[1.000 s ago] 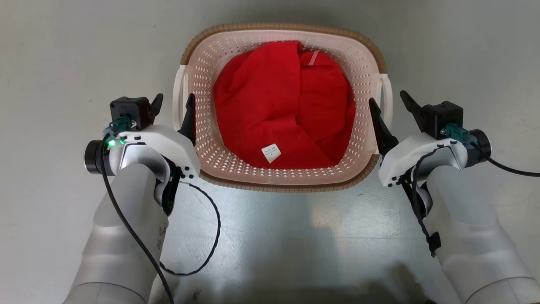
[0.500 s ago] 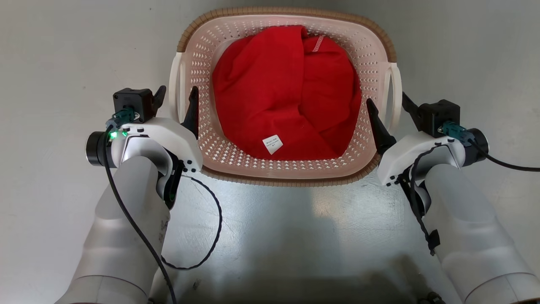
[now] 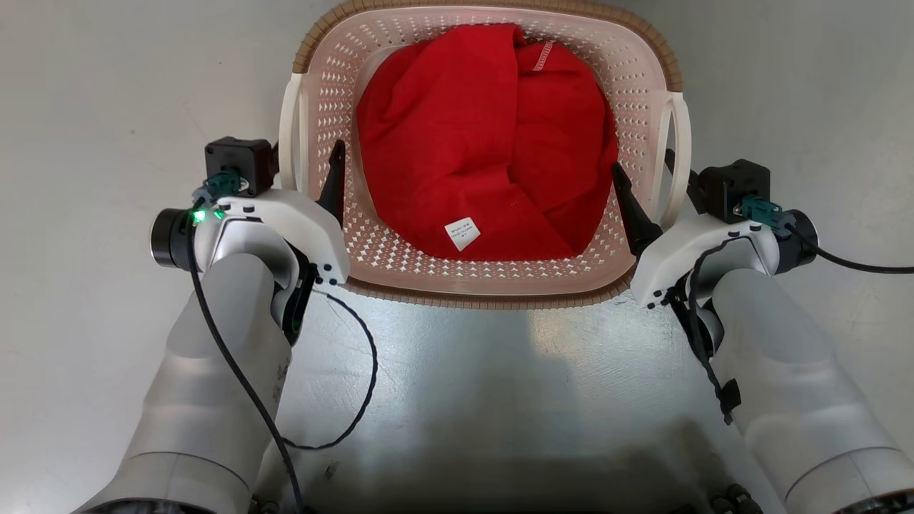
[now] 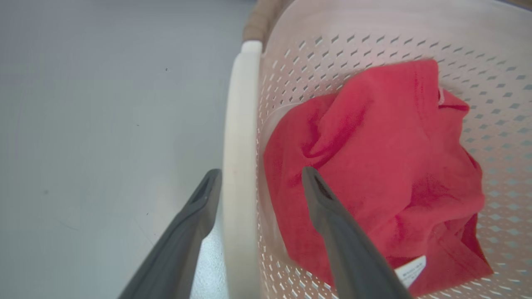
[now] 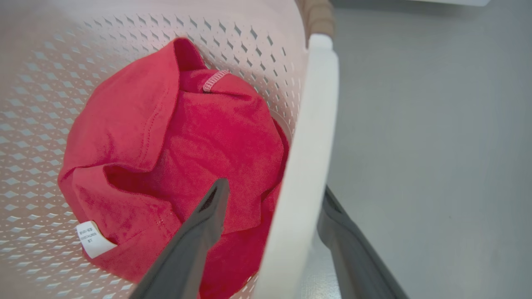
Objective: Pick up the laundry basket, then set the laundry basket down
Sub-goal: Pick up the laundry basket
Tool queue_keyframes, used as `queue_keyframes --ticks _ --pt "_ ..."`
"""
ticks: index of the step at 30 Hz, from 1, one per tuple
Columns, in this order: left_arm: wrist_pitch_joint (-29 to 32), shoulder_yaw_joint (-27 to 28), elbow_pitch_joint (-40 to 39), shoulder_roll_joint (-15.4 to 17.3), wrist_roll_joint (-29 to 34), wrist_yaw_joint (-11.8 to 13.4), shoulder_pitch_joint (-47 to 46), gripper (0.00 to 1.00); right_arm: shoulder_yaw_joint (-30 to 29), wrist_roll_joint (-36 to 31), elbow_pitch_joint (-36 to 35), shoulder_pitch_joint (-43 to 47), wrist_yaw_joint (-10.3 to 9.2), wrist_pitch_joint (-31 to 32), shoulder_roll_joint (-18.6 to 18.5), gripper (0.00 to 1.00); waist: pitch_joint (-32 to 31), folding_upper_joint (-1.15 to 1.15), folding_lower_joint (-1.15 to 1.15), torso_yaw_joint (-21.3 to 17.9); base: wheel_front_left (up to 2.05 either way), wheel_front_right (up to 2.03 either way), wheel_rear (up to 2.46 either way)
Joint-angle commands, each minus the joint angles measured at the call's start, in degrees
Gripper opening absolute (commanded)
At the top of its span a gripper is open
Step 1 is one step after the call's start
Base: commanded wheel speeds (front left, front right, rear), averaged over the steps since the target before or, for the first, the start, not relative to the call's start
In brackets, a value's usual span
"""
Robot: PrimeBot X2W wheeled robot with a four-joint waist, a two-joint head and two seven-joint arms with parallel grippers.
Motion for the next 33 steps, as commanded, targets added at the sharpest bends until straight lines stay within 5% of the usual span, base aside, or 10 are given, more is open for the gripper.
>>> queue_keyframes --ticks 1,33 --pt "-0.34 0.61 0.16 1.41 0.47 0.18 0.72 1.00 1.46 0.82 0.32 1.00 0.35 -0.61 1.01 1.00 0.10 0.00 0.00 0.02 0.00 0.00 0.00" --pt "-0.34 -2.61 5.28 1.40 -0.92 0.79 -2.36 1.00 6.86 6.77 5.74 -1.07 0.35 -0.61 1.01 1.00 0.02 0.00 0.00 0.01 0.00 0.00 0.00"
